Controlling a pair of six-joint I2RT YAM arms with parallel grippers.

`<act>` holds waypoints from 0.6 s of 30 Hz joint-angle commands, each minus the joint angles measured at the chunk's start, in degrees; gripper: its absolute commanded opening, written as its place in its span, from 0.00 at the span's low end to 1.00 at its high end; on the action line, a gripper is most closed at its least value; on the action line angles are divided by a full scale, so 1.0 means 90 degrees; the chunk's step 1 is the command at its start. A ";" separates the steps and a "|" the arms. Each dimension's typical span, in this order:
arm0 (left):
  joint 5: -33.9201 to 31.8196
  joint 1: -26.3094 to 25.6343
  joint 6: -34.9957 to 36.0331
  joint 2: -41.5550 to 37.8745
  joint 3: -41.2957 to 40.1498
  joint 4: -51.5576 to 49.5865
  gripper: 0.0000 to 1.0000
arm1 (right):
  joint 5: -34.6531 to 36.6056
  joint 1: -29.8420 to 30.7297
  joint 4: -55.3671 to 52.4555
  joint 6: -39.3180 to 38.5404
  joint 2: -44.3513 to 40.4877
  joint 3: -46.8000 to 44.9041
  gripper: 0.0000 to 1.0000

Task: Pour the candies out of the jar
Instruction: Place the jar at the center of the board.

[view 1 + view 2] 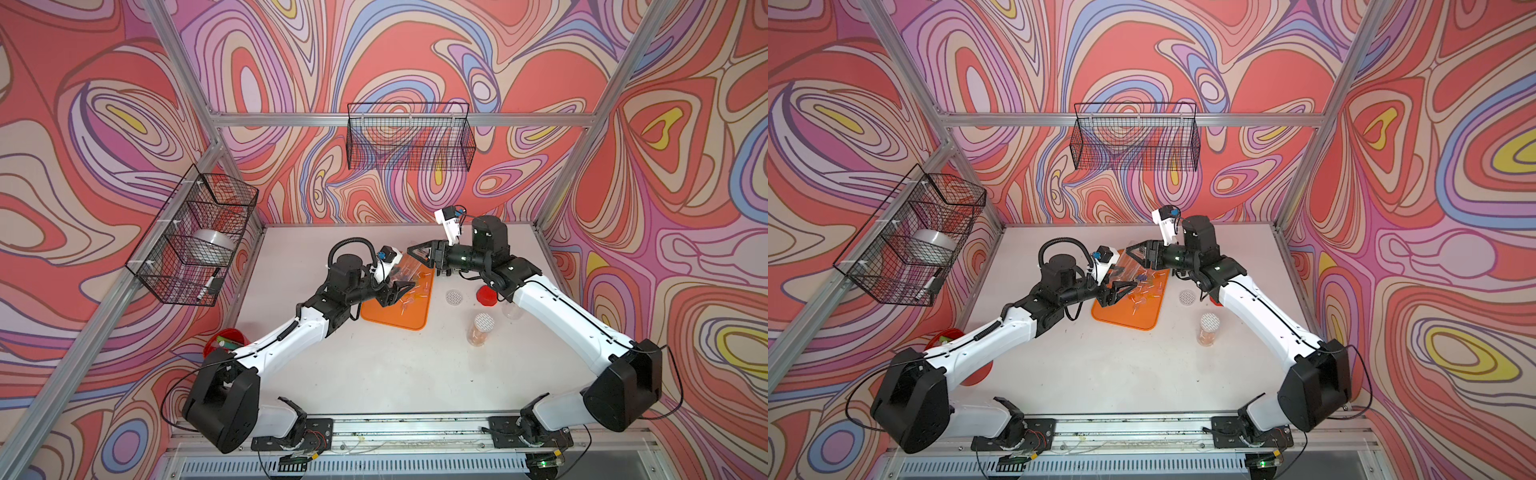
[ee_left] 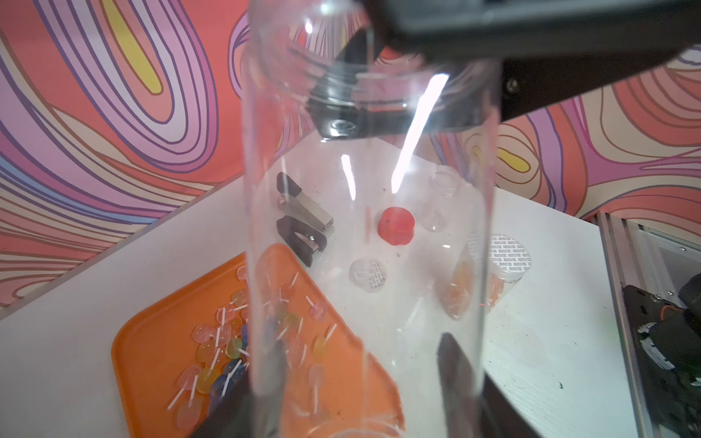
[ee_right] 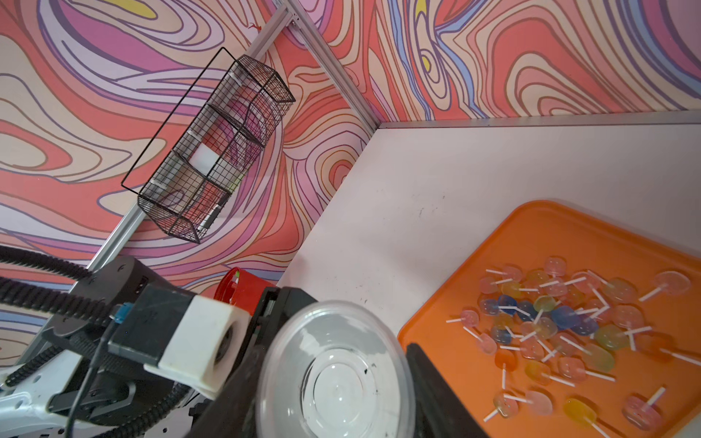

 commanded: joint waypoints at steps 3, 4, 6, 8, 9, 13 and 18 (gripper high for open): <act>-0.0553 -0.0022 -0.0166 -0.0193 0.0143 -0.0251 1.00 | 0.1233 0.0012 -0.0579 -0.0516 -0.0254 0.0128 0.46; -0.0664 -0.0022 -0.0163 -0.0251 0.0078 -0.0261 1.00 | 0.1569 0.0011 -0.0734 -0.0631 -0.0292 0.0134 0.46; -0.0993 -0.0008 -0.0206 -0.0354 -0.0047 -0.0261 1.00 | 0.2222 -0.0005 -0.1011 -0.0828 -0.0323 0.0092 0.46; -0.1603 0.0006 -0.0480 -0.0442 -0.0169 -0.0249 1.00 | 0.3025 -0.0026 -0.1254 -0.0979 -0.0364 -0.0035 0.46; -0.1727 0.0012 -0.0531 -0.0472 -0.0220 -0.0238 1.00 | 0.3368 -0.0028 -0.1319 -0.1027 -0.0391 -0.0128 0.45; -0.2205 0.0041 -0.0971 -0.0388 -0.0340 -0.0032 1.00 | 0.4674 -0.0123 -0.1212 -0.1109 -0.0623 -0.0788 0.45; -0.1998 0.0071 -0.1145 -0.0035 0.0007 -0.0435 1.00 | 0.5360 -0.0170 -0.0830 -0.1276 -0.0691 -0.1534 0.45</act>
